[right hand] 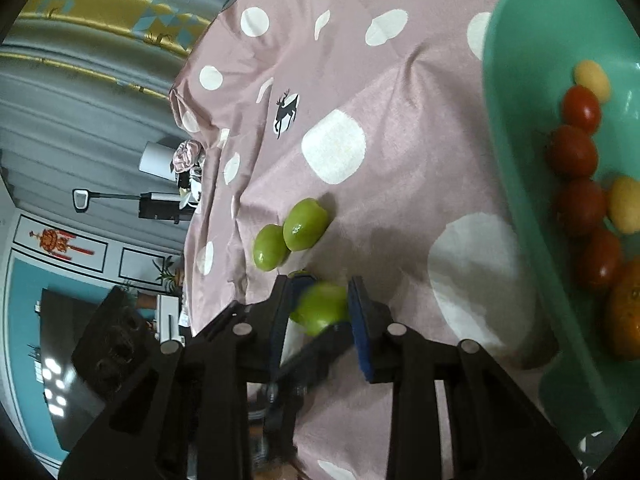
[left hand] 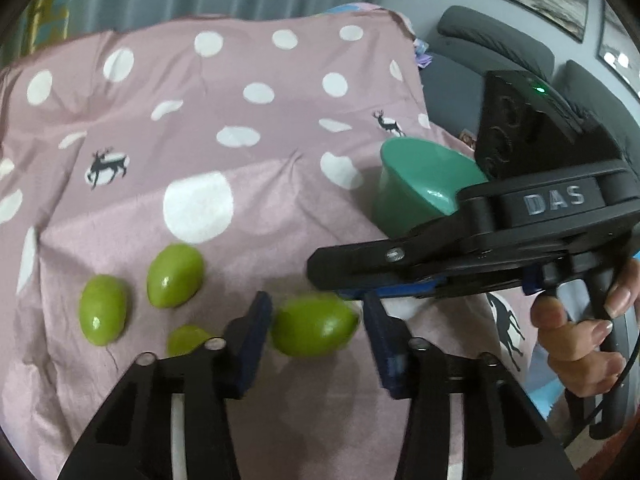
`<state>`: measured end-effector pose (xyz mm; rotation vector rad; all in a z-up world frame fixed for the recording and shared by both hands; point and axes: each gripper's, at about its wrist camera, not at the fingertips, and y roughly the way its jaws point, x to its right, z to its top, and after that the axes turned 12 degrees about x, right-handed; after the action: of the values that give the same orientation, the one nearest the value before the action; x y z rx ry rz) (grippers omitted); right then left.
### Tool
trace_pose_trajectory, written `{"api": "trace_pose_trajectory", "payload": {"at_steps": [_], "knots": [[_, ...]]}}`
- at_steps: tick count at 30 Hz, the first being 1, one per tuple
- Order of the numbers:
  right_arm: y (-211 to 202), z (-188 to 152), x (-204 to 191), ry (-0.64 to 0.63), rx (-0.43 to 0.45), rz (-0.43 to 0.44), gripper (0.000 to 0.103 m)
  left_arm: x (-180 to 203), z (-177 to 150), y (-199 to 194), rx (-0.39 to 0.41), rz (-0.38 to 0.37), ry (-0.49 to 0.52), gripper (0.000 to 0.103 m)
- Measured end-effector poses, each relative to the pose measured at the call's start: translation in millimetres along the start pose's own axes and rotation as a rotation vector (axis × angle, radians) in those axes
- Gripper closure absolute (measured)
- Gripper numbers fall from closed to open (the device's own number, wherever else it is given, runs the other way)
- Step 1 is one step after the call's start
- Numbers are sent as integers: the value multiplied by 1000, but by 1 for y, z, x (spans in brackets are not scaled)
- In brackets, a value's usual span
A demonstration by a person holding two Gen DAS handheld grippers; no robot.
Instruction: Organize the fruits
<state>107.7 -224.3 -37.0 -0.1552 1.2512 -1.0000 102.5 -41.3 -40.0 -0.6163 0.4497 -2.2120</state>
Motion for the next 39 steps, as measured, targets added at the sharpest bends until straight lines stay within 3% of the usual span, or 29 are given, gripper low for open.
{"api": "trace_pose_trajectory", "payload": {"at_steps": [4,8,13,19,22,25,28,32,35,39], "knots": [[-1,-1,0,-32,-7,-27,75,12,-3,2,-11,14,65,63],[4,-4,-1,-50,-33,-83,73,15,-14,19,-110,108,119,63],[11,-14,0,-119,-85,-189,73,21,-18,8,-129,65,148,63],[6,-22,12,-91,-136,-162,72,36,-28,-16,-151,89,219,60],[6,-28,12,-71,-146,-132,67,39,-31,-21,-151,66,223,53],[12,-37,10,-49,-180,-108,59,36,-33,-15,-182,120,220,53],[15,-44,3,-68,-198,-86,54,32,-40,-14,-212,125,221,53],[19,-44,-3,-85,-161,-88,54,22,-43,-9,-216,105,168,53],[25,-46,-3,-70,-186,-46,56,11,-40,-12,-188,80,89,53],[30,-46,-2,-42,-195,-31,58,5,-42,-17,-169,69,62,57]]}}
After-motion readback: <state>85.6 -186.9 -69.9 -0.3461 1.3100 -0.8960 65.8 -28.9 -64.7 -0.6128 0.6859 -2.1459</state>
